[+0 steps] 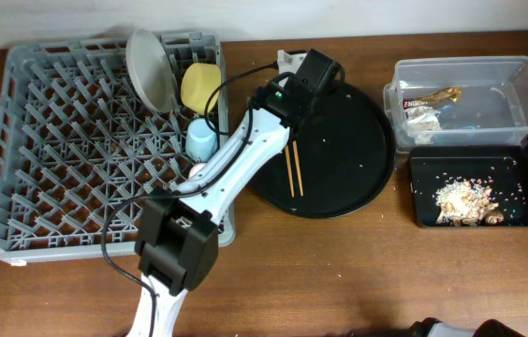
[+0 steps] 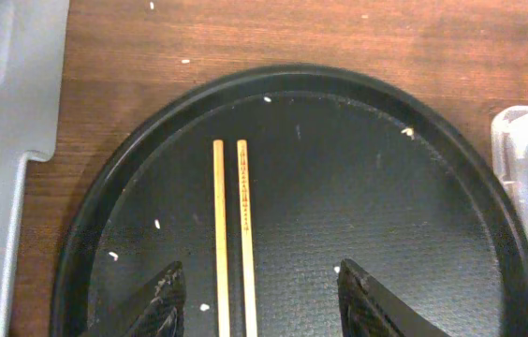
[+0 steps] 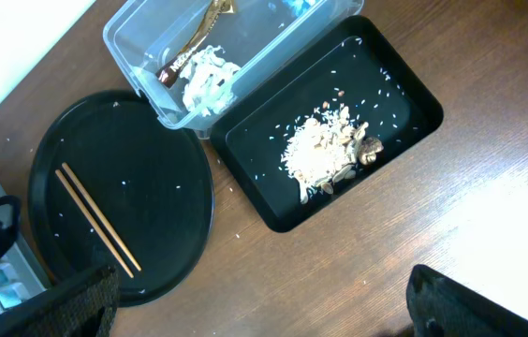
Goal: Sort waste into correct bins and load items into the dishwasher rack
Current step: 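Move the left gripper back over the chopsticks on the black tray, then grasp one wooden chopstick with the left gripper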
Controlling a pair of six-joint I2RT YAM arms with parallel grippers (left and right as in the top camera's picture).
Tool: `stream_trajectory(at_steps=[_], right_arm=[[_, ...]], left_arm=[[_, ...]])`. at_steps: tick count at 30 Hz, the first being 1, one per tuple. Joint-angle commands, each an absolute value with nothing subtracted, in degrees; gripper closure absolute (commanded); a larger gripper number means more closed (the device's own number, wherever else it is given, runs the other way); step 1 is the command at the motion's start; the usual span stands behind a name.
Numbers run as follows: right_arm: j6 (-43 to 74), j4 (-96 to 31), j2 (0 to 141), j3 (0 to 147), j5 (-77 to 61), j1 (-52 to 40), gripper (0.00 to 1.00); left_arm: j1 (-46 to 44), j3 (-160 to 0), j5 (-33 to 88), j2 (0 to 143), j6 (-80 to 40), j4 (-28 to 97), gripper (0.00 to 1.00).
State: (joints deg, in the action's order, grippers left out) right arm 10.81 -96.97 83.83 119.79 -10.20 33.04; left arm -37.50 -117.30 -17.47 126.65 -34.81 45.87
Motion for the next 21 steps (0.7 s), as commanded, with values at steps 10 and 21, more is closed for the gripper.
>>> stream_trajectory(at_steps=[10,21], right_arm=[[11.4,-97.1,83.7,120.0,-10.5,33.4,0.02],[11.4,-97.1,83.7,120.0,-10.5,33.4,0.02]], left_arm=[[-36.4,-129.2,-10.9,132.2,-26.7,60.9,0.43],[-37.1,-143.2,-12.9,136.2,-23.9,72.7,0.37]])
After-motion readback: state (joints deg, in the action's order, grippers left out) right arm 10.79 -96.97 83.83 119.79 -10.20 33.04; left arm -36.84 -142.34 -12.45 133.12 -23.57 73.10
